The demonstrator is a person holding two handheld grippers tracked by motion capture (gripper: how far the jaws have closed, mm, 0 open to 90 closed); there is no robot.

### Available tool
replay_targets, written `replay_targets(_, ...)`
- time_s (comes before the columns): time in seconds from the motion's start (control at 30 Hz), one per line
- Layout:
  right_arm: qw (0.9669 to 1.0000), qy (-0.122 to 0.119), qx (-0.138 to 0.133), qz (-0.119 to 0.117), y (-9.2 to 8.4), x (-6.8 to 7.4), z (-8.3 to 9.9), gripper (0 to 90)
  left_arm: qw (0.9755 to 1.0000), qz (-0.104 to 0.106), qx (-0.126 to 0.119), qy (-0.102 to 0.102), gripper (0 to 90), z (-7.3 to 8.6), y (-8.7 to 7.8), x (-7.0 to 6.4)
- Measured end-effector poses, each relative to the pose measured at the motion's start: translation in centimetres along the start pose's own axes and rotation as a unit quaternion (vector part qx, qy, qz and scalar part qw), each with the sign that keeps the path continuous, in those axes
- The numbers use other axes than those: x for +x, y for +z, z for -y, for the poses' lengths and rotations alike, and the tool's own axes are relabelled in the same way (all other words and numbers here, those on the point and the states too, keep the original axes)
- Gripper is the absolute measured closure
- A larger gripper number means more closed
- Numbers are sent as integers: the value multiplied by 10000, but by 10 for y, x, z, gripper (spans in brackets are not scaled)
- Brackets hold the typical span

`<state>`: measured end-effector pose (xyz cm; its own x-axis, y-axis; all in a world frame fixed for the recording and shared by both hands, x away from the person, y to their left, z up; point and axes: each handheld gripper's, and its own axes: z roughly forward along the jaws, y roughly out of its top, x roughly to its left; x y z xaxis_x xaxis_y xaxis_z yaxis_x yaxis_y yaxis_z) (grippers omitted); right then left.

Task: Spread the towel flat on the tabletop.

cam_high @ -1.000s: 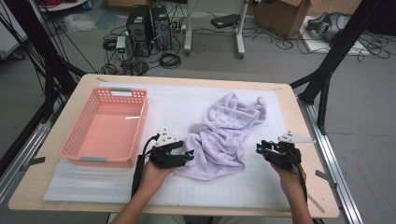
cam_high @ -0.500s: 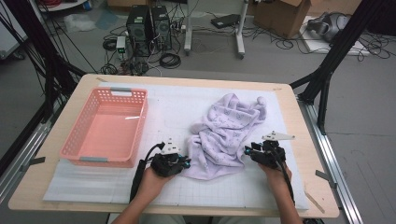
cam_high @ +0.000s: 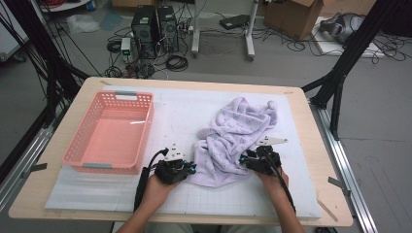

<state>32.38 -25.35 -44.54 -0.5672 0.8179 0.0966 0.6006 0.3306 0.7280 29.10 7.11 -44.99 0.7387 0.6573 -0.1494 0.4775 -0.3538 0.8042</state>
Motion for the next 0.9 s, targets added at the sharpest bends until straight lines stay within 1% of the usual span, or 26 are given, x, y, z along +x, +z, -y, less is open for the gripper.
replay_targets(0.03,10000,-74,27,-12,0,1,-1,785,10000,4,-5,-6,820,0,0,0)
replay_targets(0.07,10000,-74,27,-12,0,1,-1,785,10000,7,-15,-31,820,0,-1,0)
replay_targets(0.1,9994,-342,77,54,-1,6,-2,821,10000,17,-41,-63,818,1,-2,1)
replay_targets(0.13,9994,-342,77,54,-1,6,-2,821,10000,17,-41,-63,818,1,-2,1)
replay_targets(0.17,9978,-596,150,227,-6,9,-2,827,9999,24,-61,-85,818,2,-3,2)
replay_targets(0.2,9978,-596,150,227,-6,9,-2,827,9999,34,-68,-99,818,2,-4,3)
replay_targets(0.23,9978,-591,182,237,-9,8,-1,826,9999,51,-69,-122,818,2,-5,3)
replay_targets(0.27,9982,-493,214,268,-20,1,4,825,9998,61,-98,-157,818,2,-5,4)
replay_targets(0.3,9982,-493,214,268,-20,1,4,825,9998,71,-108,-181,818,3,-6,5)
replay_targets(0.33,9981,-454,255,320,-26,-4,7,825,9997,75,-106,-196,818,3,-7,5)
replay_targets(0.37,9972,-446,393,464,-39,-13,12,825,9997,90,-119,-213,819,2,-7,6)
replay_targets(0.4,9972,-446,393,464,-39,-13,12,825,9996,101,-127,-219,819,2,-7,6)
replay_targets(0.47,9959,-476,480,604,-54,-21,17,824,9996,110,-148,-206,822,2,-7,5)
replay_targets(0.5,9941,-550,491,796,-69,-28,20,820,9995,119,-200,-229,823,1,-8,5)
replay_targets(0.53,9936,-533,425,901,-76,-31,21,814,9995,119,-200,-229,823,1,-8,5)
replay_targets(0.57,9939,-480,348,929,-82,-35,21,805,9993,54,-278,-238,823,0,-9,5)
replay_targets(0.6,9943,-422,324,922,-87,-39,20,783,9993,54,-278,-238,823,0,-9,5)
replay_targets(0.63,9950,-337,276,895,-91,-42,20,743,9992,38,-316,-240,822,0,-10,5)
replay_targets(0.67,9950,-337,276,895,-91,-42,20,743,9991,30,-353,-236,822,-1,-12,5)
replay_targets(0.7,9957,-123,77,913,-98,-47,22,669,9990,-7,-380,-233,793,-1,-14,6)
replay_targets(0.73,9957,-123,77,913,-98,-47,22,669,9985,-38,-451,-292,793,-1,-15,6)
replay_targets(0.77,9960,128,-181,862,-105,-54,25,626,9981,-61,-512,-334,713,-1,-16,7)
replay_targets(0.8,9960,128,-181,862,-105,-54,25,626,9976,-105,-566,-379,713,-1,-16,8)
replay_targets(0.83,9954,231,-308,881,-108,-58,27,620,9973,-118,-595,-424,641,-2,-17,9)
replay_targets(0.87,9945,335,-366,918,-109,-60,29,620,9967,-102,-623,-514,587,-2,-16,9)
replay_targets(0.9,9941,397,-351,946,-108,-63,31,626,9965,-72,-618,-553,549,-2,-15,9)
